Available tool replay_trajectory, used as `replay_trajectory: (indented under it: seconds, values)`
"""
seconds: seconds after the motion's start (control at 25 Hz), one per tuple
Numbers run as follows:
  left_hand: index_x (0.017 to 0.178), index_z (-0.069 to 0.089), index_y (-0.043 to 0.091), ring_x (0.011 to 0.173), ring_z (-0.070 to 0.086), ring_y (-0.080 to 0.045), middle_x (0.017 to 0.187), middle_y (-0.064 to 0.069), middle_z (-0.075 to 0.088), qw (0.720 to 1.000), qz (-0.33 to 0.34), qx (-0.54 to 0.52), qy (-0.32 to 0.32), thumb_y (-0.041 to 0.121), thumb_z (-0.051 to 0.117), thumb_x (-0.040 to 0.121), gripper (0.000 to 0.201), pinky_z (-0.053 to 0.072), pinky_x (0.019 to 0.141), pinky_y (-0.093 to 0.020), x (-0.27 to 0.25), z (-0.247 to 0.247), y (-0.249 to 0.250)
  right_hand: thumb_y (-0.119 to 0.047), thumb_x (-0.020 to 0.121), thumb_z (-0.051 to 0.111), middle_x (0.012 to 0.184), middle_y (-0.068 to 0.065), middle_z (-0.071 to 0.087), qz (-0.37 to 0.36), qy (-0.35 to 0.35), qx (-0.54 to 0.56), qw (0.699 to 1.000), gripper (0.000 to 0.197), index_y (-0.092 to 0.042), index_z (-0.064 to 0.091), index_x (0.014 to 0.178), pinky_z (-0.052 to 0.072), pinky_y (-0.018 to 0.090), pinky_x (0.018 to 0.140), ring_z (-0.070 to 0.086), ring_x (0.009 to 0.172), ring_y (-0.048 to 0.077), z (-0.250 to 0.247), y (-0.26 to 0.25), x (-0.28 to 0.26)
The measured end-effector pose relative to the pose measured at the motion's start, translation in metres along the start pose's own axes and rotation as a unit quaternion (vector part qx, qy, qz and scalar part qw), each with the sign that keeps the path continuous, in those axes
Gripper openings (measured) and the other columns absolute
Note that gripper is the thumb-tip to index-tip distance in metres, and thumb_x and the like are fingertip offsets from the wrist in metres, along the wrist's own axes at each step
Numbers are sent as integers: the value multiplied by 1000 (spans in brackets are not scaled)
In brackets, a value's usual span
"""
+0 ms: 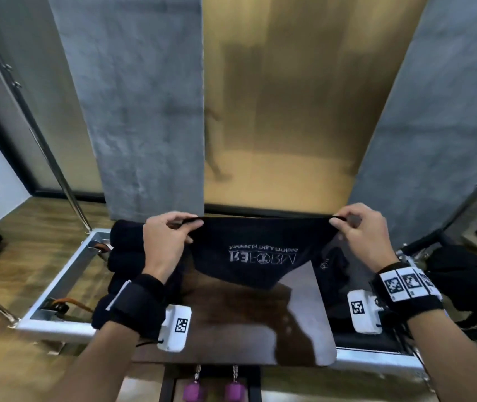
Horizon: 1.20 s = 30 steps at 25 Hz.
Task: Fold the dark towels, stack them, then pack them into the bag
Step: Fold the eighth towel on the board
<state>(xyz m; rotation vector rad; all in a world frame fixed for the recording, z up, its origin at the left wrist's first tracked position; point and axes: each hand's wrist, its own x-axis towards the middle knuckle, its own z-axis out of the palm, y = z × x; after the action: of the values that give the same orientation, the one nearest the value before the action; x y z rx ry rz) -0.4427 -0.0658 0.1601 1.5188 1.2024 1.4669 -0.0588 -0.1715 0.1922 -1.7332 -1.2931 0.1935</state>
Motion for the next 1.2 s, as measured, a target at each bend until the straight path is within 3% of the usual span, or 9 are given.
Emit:
replay_trajectory:
  seconds: [0.16,0.28,0.44,0.52,0.64,0.72,0.84,1.04,1.2]
  values:
    - [85,71,27,52,73,-36,81,-14,76,994,-53,-89,-24,17,80,94,16,48,37,-23,-12,-22,28,-1,97,69,58,21,60,52,-84,129,987,12,8,62,92,47,30,36,62,37,33,-26,-38,-24]
    - [89,69,16,56,75,-37,77,-16,74,991,-38,-132,-10,15,80,94,12,53,42,-26,-17,-29,45,-2,96,70,66,25,66,46,-3,208,977,10,7,66,94,58,32,48,71,52,34,-39,-57,-34]
    - [91,67,10,92,80,-32,95,-9,80,976,-7,-216,-13,-4,70,97,16,65,78,-30,-28,-29,58,8,97,63,100,20,75,6,38,259,965,6,6,68,96,63,30,82,79,92,26,-38,-72,-47]
    - [95,69,7,108,77,-26,112,-10,79,975,10,-222,-23,-10,64,99,18,62,93,-31,-33,-29,58,10,98,61,108,13,77,-6,45,248,968,9,5,68,97,61,29,88,77,100,21,-36,-75,-52]
    - [101,70,6,87,81,-28,97,-11,80,980,-7,-198,-35,-3,64,102,11,65,74,-31,-37,-37,54,2,98,66,76,8,76,48,42,216,974,5,2,70,95,60,26,57,75,61,18,-41,-73,-55]
    - [100,72,11,58,75,-26,77,-10,77,990,-1,-138,-27,7,70,101,5,59,52,-29,-40,-44,52,-8,96,71,59,1,67,66,45,163,983,9,-8,75,88,43,17,40,56,40,4,-48,-68,-54]
    - [101,74,15,44,67,-21,78,-13,77,993,-4,-119,-13,16,75,99,2,52,41,-27,-41,-48,52,-14,94,72,59,-2,63,61,51,153,985,19,-21,76,77,34,11,40,47,38,2,-54,-70,-53]
    - [108,73,4,52,73,-31,86,-15,79,986,-17,-166,-5,31,86,90,34,52,40,-27,-37,-47,59,-19,95,73,64,18,61,67,52,198,977,14,-18,78,82,41,31,49,42,45,21,-64,-79,-57]
    - [103,74,7,55,74,-35,85,-15,78,984,-27,-175,-10,37,88,87,36,53,41,-28,-33,-44,58,-14,95,73,52,16,51,47,52,222,973,15,-14,77,80,39,18,42,35,31,20,-65,-71,-52]
